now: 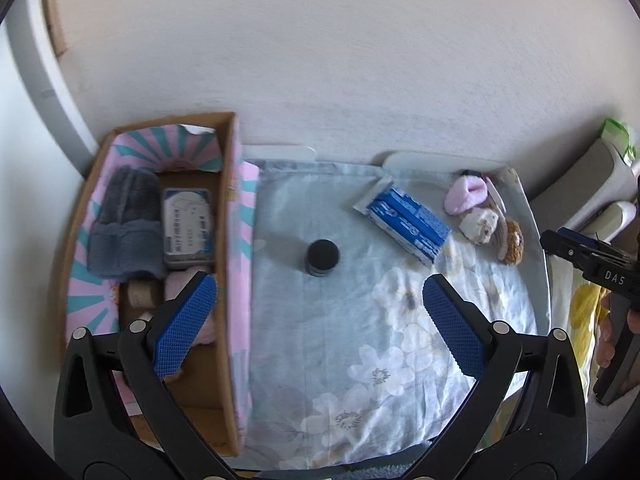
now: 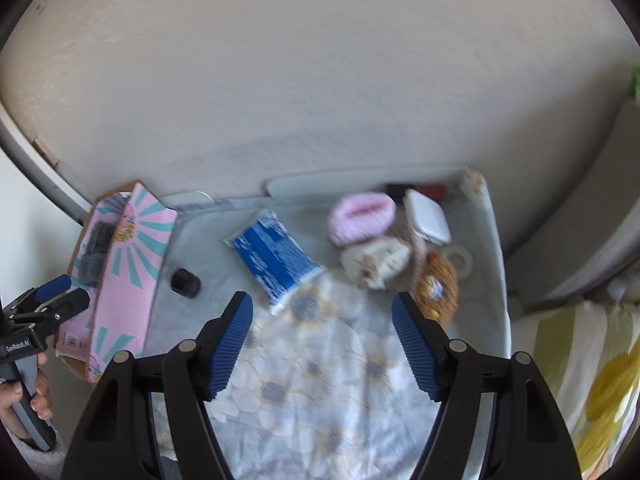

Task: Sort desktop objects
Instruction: 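Move both grippers back toward the items on the floral cloth, then grasp the blue wet-wipe pack with left gripper while right grasps brown plush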

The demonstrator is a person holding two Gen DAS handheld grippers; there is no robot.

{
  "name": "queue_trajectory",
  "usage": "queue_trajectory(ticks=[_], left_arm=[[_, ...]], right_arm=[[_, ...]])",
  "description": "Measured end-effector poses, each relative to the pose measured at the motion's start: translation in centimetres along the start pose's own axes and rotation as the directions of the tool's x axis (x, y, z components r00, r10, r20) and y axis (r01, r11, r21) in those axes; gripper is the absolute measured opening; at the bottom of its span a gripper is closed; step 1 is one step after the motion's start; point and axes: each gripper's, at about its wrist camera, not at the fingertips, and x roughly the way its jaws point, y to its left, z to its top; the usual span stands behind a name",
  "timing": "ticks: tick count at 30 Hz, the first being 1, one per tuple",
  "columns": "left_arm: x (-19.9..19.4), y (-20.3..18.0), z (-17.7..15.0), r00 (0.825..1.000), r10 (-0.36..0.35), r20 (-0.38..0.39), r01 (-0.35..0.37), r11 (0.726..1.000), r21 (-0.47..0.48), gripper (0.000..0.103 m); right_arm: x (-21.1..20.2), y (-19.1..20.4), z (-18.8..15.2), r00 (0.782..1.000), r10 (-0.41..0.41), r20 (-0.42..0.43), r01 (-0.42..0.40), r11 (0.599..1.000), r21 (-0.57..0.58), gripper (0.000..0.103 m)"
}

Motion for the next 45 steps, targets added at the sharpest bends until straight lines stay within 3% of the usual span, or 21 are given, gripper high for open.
queue_trajectory(ticks=[13, 18, 21, 24, 26, 29, 35, 41, 45], left_arm=[[7.9, -7.4, -0.3, 0.994, -0.073, -0.081, 0.084, 0.986, 0.142, 0.103], [12.5, -10.3, 0.7, 0.986, -0.103, -0.134, 0.129, 0.97, 0.204, 0.103], [14.7, -11.0, 1.6, 0.987, -0.064, -0.147, 0.087, 0.984, 0.156, 0.103], [16.5, -10.7, 3.2, 0.983, -0.03, -0.18, 0.034, 0.999, 0.019, 0.103], [17.8, -10.4, 4.2, 0.975, -0.021, -0.219, 0.001, 0.996, -0.089, 0.103], [19.2, -10.5, 5.2, 0.965, -0.022, -0.261, -0.025, 0.984, -0.177, 0.103], [21.0, -11.4, 5.4, 0.944, 0.079, -0.32, -0.149, 0.968, -0.2, 0.103], [21.6, -11.3, 5.3, 0.936, 0.113, -0.333, -0.196, 0.954, -0.228, 0.102], [21.4, -11.9, 5.5, 0.936, 0.14, -0.324, -0.204, 0.964, -0.172, 0.098]], right_arm=[[3.5, -6.0, -4.6, 0.997, -0.059, -0.044, 0.063, 0.993, 0.098, 0.068], [5.5, -7.9, -4.5, 0.998, -0.028, -0.056, 0.036, 0.988, 0.15, 0.068], [6.4, -8.8, -3.8, 0.999, -0.023, -0.039, 0.03, 0.984, 0.178, 0.068], [7.2, -9.0, -3.1, 1.0, -0.018, -0.024, 0.022, 0.982, 0.188, 0.068], [7.6, -9.0, -2.6, 0.999, -0.027, -0.017, 0.03, 0.983, 0.18, 0.068], [8.0, -9.0, -2.1, 0.999, -0.046, -0.006, 0.046, 0.988, 0.149, 0.068], [9.2, -9.8, -1.6, 1.0, -0.019, -0.009, 0.02, 0.987, 0.16, 0.068], [9.7, -10.4, -1.1, 1.0, -0.022, -0.017, 0.024, 0.987, 0.159, 0.068], [10.3, -10.0, -1.0, 0.994, -0.094, -0.059, 0.1, 0.989, 0.107, 0.052]])
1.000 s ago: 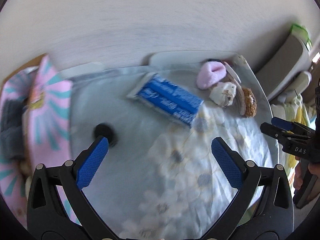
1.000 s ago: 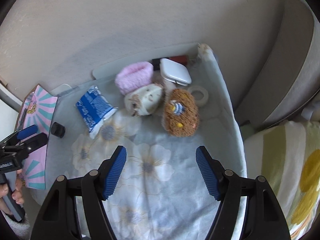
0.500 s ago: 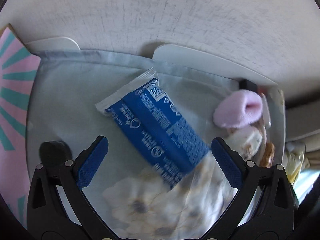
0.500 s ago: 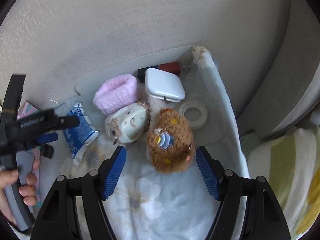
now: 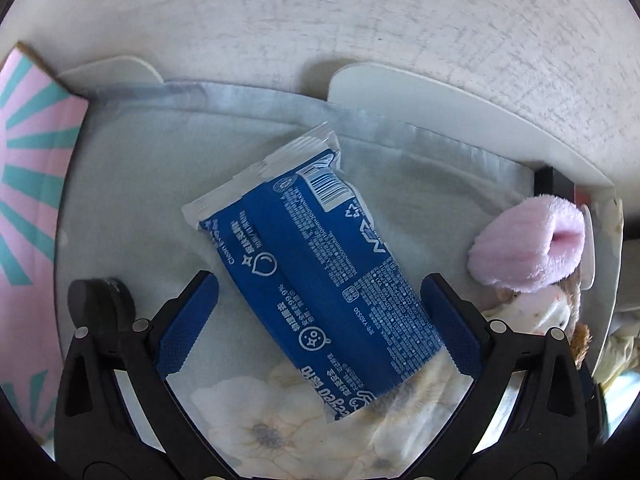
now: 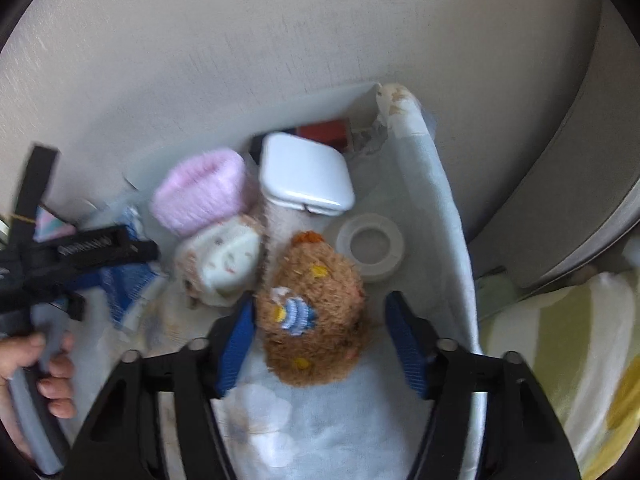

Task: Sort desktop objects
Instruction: 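Grasp the blue wet-wipe pack with left gripper while right grasps brown plush, then carry the wet-wipe pack and brown plush over the cardboard box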

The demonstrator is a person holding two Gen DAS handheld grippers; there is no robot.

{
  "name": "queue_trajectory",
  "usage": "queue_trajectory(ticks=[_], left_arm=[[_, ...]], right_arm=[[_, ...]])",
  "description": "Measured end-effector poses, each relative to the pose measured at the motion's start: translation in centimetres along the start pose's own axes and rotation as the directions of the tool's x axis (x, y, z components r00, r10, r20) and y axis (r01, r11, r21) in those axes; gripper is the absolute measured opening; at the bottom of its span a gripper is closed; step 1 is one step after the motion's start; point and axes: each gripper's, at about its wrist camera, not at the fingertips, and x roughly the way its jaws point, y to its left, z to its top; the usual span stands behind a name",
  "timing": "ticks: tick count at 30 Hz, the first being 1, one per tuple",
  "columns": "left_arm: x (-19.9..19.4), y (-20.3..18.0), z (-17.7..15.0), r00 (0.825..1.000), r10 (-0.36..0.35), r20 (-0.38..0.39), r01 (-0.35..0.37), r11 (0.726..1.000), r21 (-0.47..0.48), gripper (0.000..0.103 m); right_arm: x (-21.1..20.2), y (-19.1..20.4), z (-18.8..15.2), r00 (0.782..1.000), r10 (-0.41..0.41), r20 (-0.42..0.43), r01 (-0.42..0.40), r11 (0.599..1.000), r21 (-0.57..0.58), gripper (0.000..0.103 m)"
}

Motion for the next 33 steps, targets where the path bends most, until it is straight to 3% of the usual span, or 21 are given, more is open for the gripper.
queue_trajectory(ticks=[1, 3, 9, 22, 33], left_arm=[[-0.2, 0.1, 0.0, 1.0, -0.002, 0.011, 0.002, 1.0, 0.007, 0.096], [-0.9, 0.4, -0.2, 1.0, -0.005, 0.029, 0.005, 1.0, 0.019, 0.082], [-2.0, 1.2, -0.5, 0.999, -0.036, 0.026, 0.035, 0.998, 0.047, 0.073], [-5.4, -0.1, -2.5, 0.994, -0.105, 0.003, 0.103, 0.982, 0.16, 0.069], [-11.9, -0.6, -3.9, 0.985, -0.169, 0.033, 0.154, 0.95, 0.271, 0.068]], right_arm=[[0.0, 0.1, 0.0, 1.0, -0.007, 0.0, 0.007, 1.0, -0.009, 0.048], [-0.2, 0.4, 0.0, 1.0, -0.01, 0.003, 0.01, 1.0, -0.021, 0.041], [-0.6, 1.1, -0.3, 1.0, -0.021, 0.015, 0.021, 0.999, -0.046, 0.037], [-3.8, 0.5, -1.6, 0.998, -0.025, 0.057, 0.025, 1.0, 0.001, 0.035], [-7.1, 0.7, -2.9, 0.995, -0.025, 0.094, 0.023, 0.999, 0.03, 0.035]])
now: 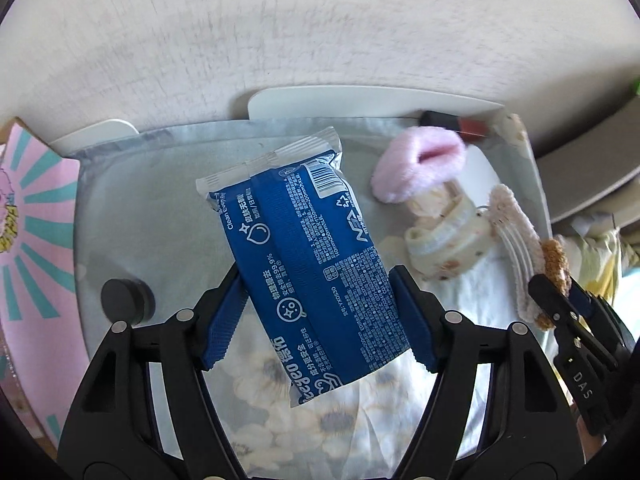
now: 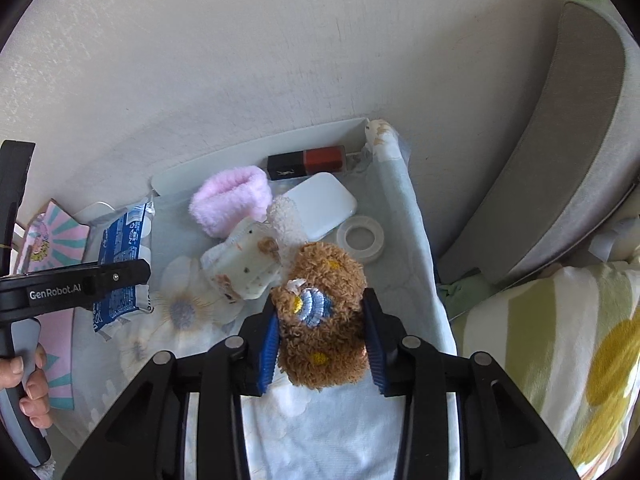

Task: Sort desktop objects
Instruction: 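Carry the wet-wipe pack and brown plush over the cardboard box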

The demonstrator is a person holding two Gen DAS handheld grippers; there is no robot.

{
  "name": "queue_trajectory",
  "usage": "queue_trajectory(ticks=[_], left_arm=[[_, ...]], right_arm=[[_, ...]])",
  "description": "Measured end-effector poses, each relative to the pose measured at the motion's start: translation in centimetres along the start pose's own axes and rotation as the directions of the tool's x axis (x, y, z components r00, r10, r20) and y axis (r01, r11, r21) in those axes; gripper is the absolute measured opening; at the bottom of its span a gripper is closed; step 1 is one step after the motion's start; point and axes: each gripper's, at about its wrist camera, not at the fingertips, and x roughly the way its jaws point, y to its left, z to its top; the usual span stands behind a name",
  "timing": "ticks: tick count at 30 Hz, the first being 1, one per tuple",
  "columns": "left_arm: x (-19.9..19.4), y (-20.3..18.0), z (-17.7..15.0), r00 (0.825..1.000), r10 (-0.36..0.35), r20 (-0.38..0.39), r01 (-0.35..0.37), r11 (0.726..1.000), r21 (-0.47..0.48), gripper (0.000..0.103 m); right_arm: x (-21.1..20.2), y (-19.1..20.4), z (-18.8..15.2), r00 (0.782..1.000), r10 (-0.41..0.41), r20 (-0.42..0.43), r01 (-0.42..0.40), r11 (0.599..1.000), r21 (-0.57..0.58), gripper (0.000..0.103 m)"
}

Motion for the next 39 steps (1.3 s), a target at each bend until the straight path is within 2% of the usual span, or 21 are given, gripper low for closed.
queue_trajectory(ticks=[6, 7, 8, 10, 12, 19, 22, 28, 39], left_arm=[[-2.6, 0.6, -1.4, 0.999, -0.02, 0.028, 0.019, 0.999, 0.04, 0.068], [-2.8, 0.0, -2.3, 0.999, -0.022, 0.034, 0.021, 0.999, 0.043, 0.068], [-3.7, 1.3, -3.4, 0.999, -0.026, 0.039, 0.024, 0.999, 0.048, 0.068], [-4.5, 1.6, -4.1, 0.998, -0.028, 0.052, 0.026, 0.998, 0.051, 0.068], [-2.7, 2.3, -3.5, 0.998, -0.033, 0.063, 0.029, 0.998, 0.054, 0.068], [-4.1, 3.3, -3.5, 0.994, -0.029, 0.108, 0.02, 0.997, 0.077, 0.068], [-5.8, 4.7, -3.6, 0.99, -0.019, 0.138, 0.009, 0.997, 0.073, 0.068], [-8.2, 7.9, -4.0, 0.984, -0.006, 0.177, 0.0, 0.999, 0.033, 0.068], [-11.5, 15.4, -5.4, 0.972, 0.069, 0.226, -0.052, 0.995, -0.081, 0.068]], right_arm=[[-1.5, 1.9, -0.9, 1.0, 0.013, 0.015, -0.014, 1.0, 0.021, 0.035], [-2.0, 2.3, -1.1, 1.0, 0.015, 0.019, -0.016, 1.0, 0.023, 0.035], [-2.3, 2.3, -1.3, 1.0, 0.017, 0.02, -0.017, 1.0, 0.022, 0.035], [-2.4, 3.4, -1.3, 0.999, 0.025, 0.021, -0.026, 0.999, 0.022, 0.035], [-2.8, 4.2, -1.5, 0.999, 0.046, 0.019, -0.046, 0.999, 0.018, 0.035], [-4.2, 6.9, -1.2, 0.995, 0.095, 0.031, -0.095, 0.995, 0.005, 0.035], [-4.6, 8.4, -0.7, 0.992, 0.123, 0.032, -0.123, 0.992, -0.015, 0.035], [-5.3, 11.9, 0.3, 0.981, 0.192, 0.027, -0.19, 0.98, -0.062, 0.035], [-6.0, 20.4, 2.0, 0.957, 0.289, -0.001, -0.282, 0.936, -0.21, 0.035]])
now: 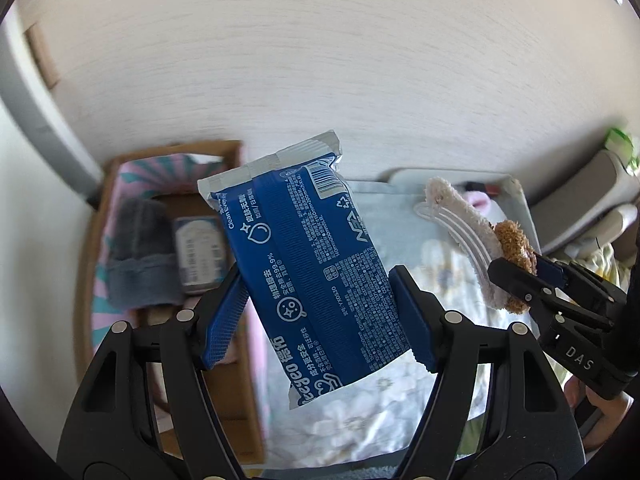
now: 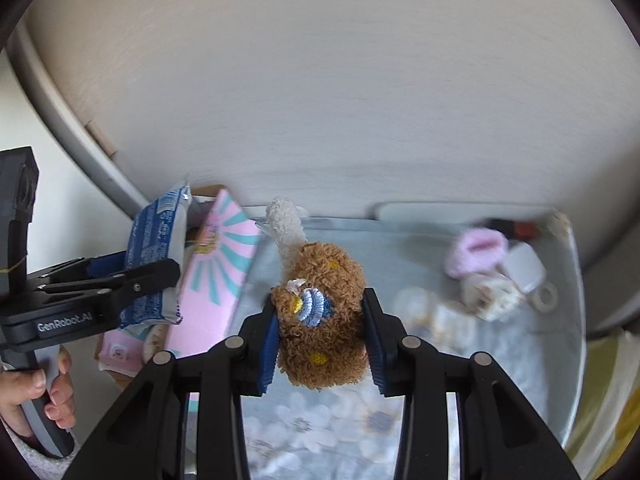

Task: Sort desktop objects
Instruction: 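Carry the wet-wipe pack and brown plush over the cardboard box, then open both grippers to drop the wipe pack and plush into the box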

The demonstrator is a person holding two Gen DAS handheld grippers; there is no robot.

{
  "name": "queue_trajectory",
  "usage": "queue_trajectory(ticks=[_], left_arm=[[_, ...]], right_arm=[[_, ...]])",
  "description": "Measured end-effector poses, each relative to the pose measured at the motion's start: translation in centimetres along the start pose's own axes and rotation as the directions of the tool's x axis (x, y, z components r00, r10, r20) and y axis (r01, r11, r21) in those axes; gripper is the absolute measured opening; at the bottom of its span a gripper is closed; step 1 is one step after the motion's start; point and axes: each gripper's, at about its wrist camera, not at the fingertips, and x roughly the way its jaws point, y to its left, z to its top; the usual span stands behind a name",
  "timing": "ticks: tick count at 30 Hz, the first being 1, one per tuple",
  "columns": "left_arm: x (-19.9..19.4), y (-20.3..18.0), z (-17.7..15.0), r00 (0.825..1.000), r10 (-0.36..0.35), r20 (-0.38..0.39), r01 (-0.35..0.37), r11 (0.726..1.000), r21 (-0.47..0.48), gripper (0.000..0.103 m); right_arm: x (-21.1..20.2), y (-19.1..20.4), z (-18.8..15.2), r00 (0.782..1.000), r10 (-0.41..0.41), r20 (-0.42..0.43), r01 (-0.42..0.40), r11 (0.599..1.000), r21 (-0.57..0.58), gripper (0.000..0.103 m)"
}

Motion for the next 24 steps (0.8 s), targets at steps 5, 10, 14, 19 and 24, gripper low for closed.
queue_trajectory(ticks=[5, 10, 14, 19, 24], left_arm=[[-1.5, 3.2, -0.1, 0.999, 0.039, 0.024, -0.038, 0.998, -0.047, 0.069], [-2.4, 6.3, -0.6, 0.997, 0.065, 0.032, -0.062, 0.994, -0.095, 0.068], [-2.4, 8.6, -1.8, 0.998, 0.06, 0.016, -0.056, 0.987, -0.154, 0.068], [-2.4, 11.1, -3.1, 0.997, 0.083, 0.001, -0.081, 0.978, -0.191, 0.068], [-1.6, 12.8, -4.5, 0.995, 0.098, -0.035, -0.103, 0.975, -0.198, 0.066]], right_arm=[[1.0, 3.7, 1.4, 0.999, 0.04, -0.009, -0.041, 0.996, -0.081, 0.035], [1.6, 6.9, 2.8, 0.997, 0.079, -0.009, -0.079, 0.985, -0.151, 0.035], [2.7, 9.3, 3.9, 0.993, 0.113, -0.029, -0.116, 0.973, -0.198, 0.035], [5.2, 12.5, 5.1, 0.993, 0.108, -0.052, -0.119, 0.951, -0.285, 0.035], [9.3, 15.4, 6.0, 0.978, 0.154, -0.143, -0.191, 0.933, -0.304, 0.035]])
